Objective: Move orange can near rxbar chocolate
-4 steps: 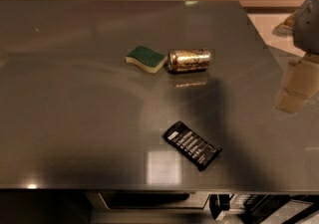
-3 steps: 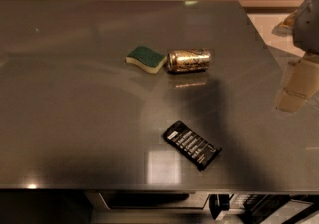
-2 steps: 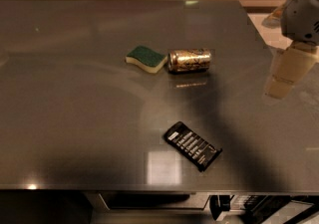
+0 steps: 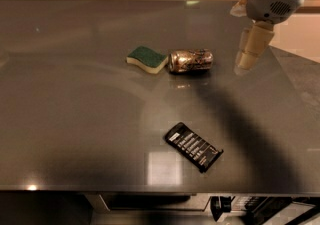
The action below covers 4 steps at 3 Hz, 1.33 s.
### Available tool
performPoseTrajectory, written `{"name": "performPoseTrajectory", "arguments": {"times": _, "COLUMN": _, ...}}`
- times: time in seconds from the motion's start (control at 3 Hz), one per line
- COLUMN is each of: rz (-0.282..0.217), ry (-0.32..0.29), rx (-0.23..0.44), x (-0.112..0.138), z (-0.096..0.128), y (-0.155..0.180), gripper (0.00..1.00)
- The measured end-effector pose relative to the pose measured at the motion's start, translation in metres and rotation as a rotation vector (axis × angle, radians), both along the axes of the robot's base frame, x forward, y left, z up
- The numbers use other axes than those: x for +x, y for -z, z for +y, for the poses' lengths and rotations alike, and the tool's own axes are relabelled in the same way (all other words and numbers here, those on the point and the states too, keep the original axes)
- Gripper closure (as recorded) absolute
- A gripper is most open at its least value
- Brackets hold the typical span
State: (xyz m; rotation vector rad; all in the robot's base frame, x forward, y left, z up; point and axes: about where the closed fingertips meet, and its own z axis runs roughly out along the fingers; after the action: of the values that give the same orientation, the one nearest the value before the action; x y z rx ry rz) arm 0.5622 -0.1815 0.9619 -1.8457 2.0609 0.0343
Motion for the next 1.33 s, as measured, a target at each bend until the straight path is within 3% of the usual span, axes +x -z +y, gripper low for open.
{"name": "performPoseTrajectory", "arguments": {"times": 0.67, "rz": 0.07, "ry": -0.048, "rx": -0.014, "x": 0.09, "z": 0.025, "y": 0.055, "gripper": 0.0}}
{"name": "performPoseTrajectory", "arguments": {"times": 1.33, "rz": 0.138, "ry": -0.085, "rx": -0.049, "x": 0.119, "z": 0.044, "y": 0.105, "gripper": 0.0}}
